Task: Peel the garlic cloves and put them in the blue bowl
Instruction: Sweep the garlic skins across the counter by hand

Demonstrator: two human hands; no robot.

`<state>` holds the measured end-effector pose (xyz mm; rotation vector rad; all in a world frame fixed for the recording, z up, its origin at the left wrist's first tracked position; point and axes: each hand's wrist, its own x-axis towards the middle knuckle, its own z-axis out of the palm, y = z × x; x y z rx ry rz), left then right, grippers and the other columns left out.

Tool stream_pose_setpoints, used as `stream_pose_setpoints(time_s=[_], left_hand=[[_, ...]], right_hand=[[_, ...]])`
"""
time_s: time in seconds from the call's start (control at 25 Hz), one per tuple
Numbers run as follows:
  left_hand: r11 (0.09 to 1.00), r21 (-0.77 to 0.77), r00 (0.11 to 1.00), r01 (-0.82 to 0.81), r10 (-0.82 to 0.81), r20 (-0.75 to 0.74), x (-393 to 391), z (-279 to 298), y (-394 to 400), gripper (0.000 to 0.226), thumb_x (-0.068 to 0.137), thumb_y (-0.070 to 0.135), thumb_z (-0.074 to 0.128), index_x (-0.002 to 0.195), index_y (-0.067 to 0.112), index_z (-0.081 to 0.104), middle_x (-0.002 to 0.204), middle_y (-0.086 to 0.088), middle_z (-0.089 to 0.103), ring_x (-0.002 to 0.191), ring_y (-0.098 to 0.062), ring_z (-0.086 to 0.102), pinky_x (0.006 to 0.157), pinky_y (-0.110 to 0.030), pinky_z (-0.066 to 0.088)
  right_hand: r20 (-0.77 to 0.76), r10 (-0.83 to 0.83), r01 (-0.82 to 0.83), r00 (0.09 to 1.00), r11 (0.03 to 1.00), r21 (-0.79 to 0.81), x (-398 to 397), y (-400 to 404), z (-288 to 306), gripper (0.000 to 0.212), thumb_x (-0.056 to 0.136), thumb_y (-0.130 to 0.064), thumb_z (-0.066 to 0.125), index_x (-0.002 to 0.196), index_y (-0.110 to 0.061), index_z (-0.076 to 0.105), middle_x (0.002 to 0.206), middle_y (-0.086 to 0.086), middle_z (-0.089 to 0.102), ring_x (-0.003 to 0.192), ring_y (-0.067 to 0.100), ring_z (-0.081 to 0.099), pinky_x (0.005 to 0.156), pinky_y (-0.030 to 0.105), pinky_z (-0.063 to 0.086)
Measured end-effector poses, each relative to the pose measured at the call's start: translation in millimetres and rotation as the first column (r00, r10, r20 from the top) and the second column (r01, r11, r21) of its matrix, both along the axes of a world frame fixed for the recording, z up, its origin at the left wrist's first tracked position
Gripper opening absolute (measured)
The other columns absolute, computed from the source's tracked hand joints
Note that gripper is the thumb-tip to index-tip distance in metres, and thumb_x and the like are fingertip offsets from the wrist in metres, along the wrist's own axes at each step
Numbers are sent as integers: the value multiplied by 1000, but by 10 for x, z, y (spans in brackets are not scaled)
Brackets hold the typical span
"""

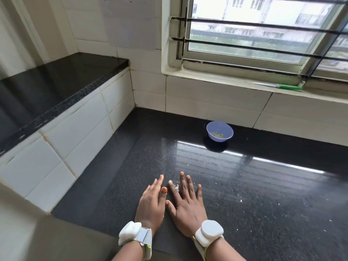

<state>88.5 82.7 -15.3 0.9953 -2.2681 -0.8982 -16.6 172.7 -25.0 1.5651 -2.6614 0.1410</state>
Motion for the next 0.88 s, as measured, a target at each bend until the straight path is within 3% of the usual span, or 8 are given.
stream_pose_setpoints(time_s=[0.12, 0.28, 0.4, 0.52, 0.6, 0.64, 0.72, 0.88], left_hand=[[997, -81, 997, 5, 1, 73, -2, -28, -4, 97, 78, 77, -9, 143, 22, 37, 148, 8, 38, 141, -10, 28, 111, -15, 5], [988, -157, 989, 3, 21, 150, -56, -27, 13, 81, 83, 58, -2, 144, 21, 36, 151, 9, 30, 145, -14, 17, 113, -22, 2], [984, -177, 973, 0, 41, 227, -87, -29, 15, 69, 86, 41, 9, 140, 16, 44, 147, 6, 37, 141, -20, 29, 114, -30, 17], [966, -257, 956, 25, 52, 290, -45, -49, -8, 53, 83, 23, 29, 124, 13, 61, 131, 0, 58, 120, -25, 57, 103, -33, 39], [961, -274, 958, 22, 58, 282, -46, -53, 6, 51, 80, 20, 33, 120, 13, 65, 125, 0, 63, 114, -25, 61, 100, -32, 32], [961, -277, 956, 16, 67, 285, -50, -44, 9, 51, 80, 19, 34, 119, 14, 65, 124, 0, 64, 113, -24, 62, 99, -32, 30], [958, -287, 952, 10, 79, 296, -61, -41, 18, 50, 79, 19, 34, 118, 14, 66, 123, 1, 64, 112, -24, 62, 99, -33, 30], [951, -311, 955, 5, 88, 285, -71, -58, 4, 50, 78, 19, 34, 116, 14, 67, 122, 1, 65, 111, -23, 63, 97, -32, 31]], right_hand=[[22, -66, 66, 998, 997, -27, 34, 49, -11, 64, 91, -58, 34, 144, -23, 44, 157, 10, 31, 146, 22, 13, 113, 47, 10], [101, -179, 183, 979, 982, -36, 119, 172, -40, 70, 99, -53, 11, 143, -2, 33, 158, 15, 14, 148, 24, 11, 118, 45, 7], [151, -139, 144, 979, 989, -21, 124, 151, -40, 72, 99, -54, 17, 140, 2, 38, 156, 15, 28, 147, 24, 14, 117, 45, 9], [216, -36, 45, 976, 998, -37, 32, -8, 73, 75, 98, -56, 16, 138, 0, 48, 151, 15, 40, 143, 26, 30, 117, 41, 12], [265, -1, 36, 964, 991, -129, -104, -81, 202, 64, 101, -45, 19, 145, -3, 39, 157, 16, 29, 145, 28, 28, 119, 31, 13], [288, 44, -7, 957, 992, -129, -186, -108, 282, 50, 101, -29, 30, 144, -5, 41, 154, 17, 33, 141, 30, 33, 115, 27, 21], [273, 115, -75, 955, 986, -151, -338, -193, 398, 37, 96, -5, 42, 129, -9, 58, 129, 12, 53, 120, 28, 49, 96, 27, 39], [230, 199, -212, 953, 977, 32, -407, -399, 564, 28, 95, -10, 46, 113, -12, 67, 112, 8, 57, 108, 26, 55, 86, 34, 45]])
